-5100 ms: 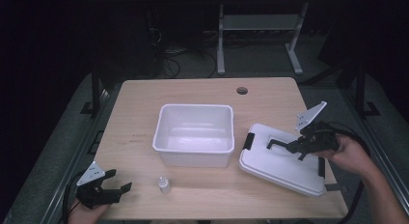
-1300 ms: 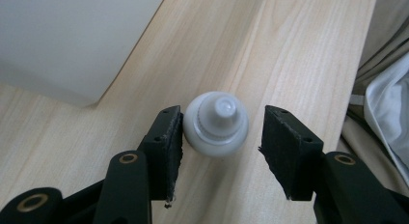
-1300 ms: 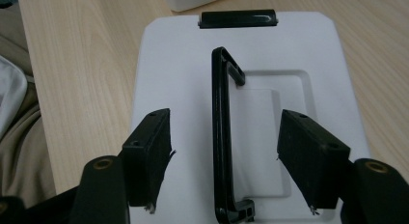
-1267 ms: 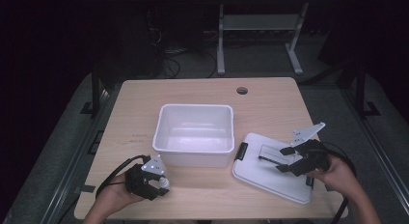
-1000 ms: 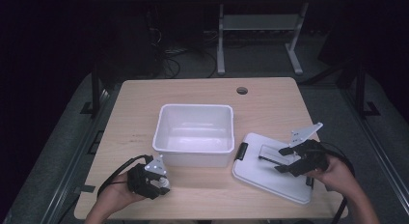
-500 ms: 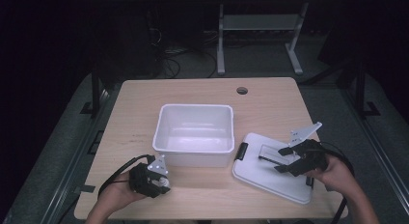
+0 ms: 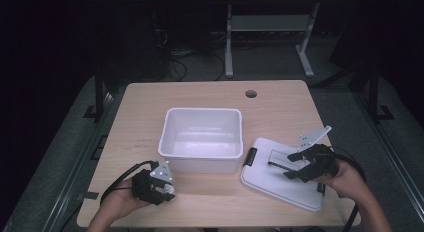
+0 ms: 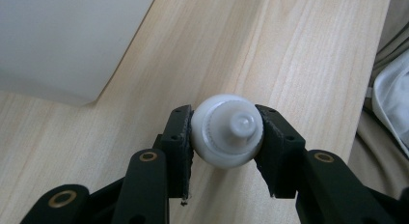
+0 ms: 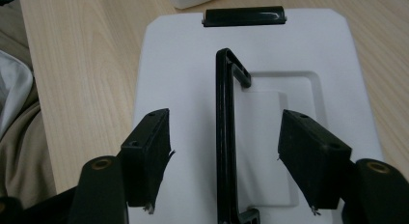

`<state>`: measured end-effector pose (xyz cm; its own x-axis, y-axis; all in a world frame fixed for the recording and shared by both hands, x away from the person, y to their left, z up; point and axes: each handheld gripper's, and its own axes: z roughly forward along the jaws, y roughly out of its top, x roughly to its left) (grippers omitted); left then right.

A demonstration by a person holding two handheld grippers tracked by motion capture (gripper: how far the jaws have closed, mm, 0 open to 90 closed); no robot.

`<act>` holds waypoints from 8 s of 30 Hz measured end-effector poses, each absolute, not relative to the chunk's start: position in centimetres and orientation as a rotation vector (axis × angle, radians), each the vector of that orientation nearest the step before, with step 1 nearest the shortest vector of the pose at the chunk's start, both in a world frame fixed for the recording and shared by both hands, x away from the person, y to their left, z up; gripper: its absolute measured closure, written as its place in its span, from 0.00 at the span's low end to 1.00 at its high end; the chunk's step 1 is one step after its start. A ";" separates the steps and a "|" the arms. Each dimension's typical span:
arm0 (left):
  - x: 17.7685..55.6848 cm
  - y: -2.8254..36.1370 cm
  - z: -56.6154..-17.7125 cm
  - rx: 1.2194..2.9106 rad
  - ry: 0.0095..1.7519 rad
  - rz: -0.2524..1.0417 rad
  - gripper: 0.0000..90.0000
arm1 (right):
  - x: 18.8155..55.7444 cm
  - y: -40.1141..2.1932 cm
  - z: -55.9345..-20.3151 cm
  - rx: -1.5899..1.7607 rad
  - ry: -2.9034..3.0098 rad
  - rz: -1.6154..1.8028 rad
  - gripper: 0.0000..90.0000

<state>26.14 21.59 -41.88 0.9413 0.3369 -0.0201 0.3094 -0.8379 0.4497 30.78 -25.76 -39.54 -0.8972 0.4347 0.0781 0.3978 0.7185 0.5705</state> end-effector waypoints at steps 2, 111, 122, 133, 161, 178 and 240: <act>26.1 21.8 -41.8 2.617 0.467 0.071 0.67 | 30.8 -25.7 -39.6 0.688 2.855 0.921 0.39; 32.0 23.0 -26.9 2.590 0.457 0.210 0.67 | 31.3 -26.1 -38.4 0.730 2.846 0.913 0.30; 33.3 22.6 -27.7 2.584 0.488 0.199 0.67 | 31.5 -26.1 -38.6 0.728 2.851 0.903 0.30; 34.3 21.5 -28.5 2.606 0.477 0.215 0.67 | 31.6 -26.4 -38.3 0.733 2.848 0.892 0.30; 35.1 20.8 -31.8 2.627 0.525 0.191 0.67 | 31.6 -26.8 -38.5 0.731 2.838 0.884 0.30; 35.4 20.0 -32.8 2.639 0.521 0.194 0.67 | 31.5 -27.1 -38.5 0.743 2.834 0.909 0.30; 35.4 19.9 -34.1 2.631 0.525 0.256 0.69 | 31.5 -27.3 -38.1 0.752 2.834 0.910 0.30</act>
<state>35.43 19.85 -34.10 0.9108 0.4025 0.0921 0.3205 -0.8299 0.4567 31.49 -27.32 -38.06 -0.8776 0.4727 0.0796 0.4307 0.7045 0.5640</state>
